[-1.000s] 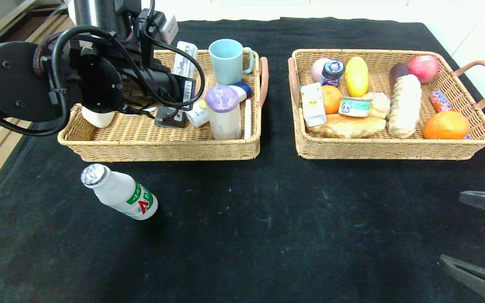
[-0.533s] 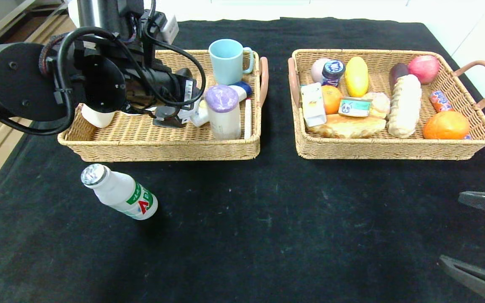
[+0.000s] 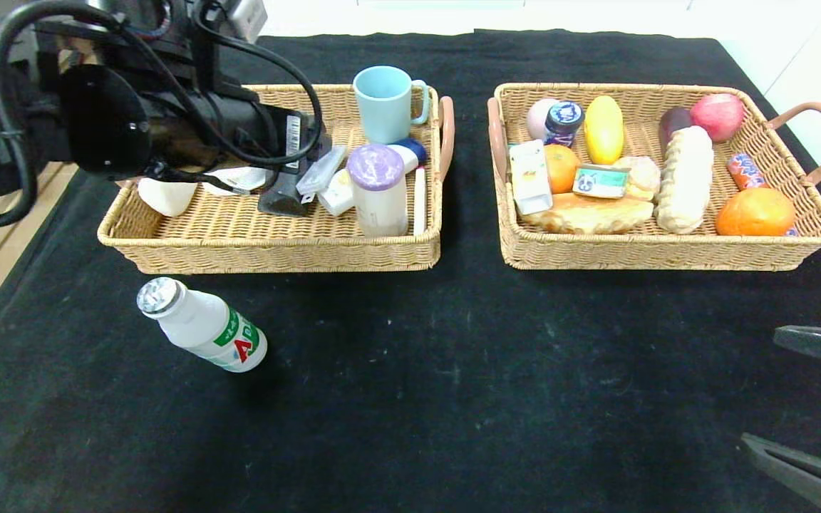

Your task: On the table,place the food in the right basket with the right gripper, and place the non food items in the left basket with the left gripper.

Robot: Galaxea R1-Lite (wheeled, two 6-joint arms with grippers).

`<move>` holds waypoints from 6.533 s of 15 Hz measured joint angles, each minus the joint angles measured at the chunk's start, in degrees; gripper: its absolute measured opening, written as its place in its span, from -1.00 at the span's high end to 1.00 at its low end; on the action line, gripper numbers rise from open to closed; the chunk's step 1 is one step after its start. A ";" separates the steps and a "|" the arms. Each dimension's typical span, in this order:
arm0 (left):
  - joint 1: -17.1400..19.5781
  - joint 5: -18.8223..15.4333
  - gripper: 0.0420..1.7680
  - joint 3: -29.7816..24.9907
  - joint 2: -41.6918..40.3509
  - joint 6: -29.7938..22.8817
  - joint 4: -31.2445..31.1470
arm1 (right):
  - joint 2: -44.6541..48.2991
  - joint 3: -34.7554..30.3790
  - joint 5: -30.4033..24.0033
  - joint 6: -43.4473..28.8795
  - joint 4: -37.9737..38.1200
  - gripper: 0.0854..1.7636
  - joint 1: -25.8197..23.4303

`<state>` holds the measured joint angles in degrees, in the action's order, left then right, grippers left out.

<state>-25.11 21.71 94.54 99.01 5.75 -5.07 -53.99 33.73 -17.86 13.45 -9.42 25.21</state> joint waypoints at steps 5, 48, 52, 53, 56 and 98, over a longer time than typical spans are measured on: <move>-0.11 -0.68 -0.82 -10.72 -13.18 -0.90 -1.93 | -0.44 -0.28 -0.02 0.13 0.00 -0.94 0.11; 2.88 -8.41 -0.94 -58.88 -33.69 -4.99 16.34 | -2.79 -1.21 0.06 0.85 -0.17 -0.94 0.78; 3.79 -8.92 -0.94 -58.87 -30.27 -5.21 20.61 | -2.79 -1.24 0.06 0.83 -0.17 -0.94 0.78; 3.82 -8.90 -0.94 -58.87 -29.53 -5.16 21.49 | -2.79 -1.24 0.09 0.85 -0.17 -0.94 0.78; 3.86 -8.66 -0.94 -59.04 -27.55 -5.27 23.86 | -2.78 -1.24 0.06 0.85 -0.17 -0.94 0.78; -4.68 -6.52 0.03 -56.02 -33.50 -4.35 21.10 | -0.94 -0.94 -0.16 0.66 0.13 -0.94 1.30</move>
<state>-29.79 15.19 38.52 65.51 1.40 16.03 -54.93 32.79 -18.02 14.10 -9.29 26.51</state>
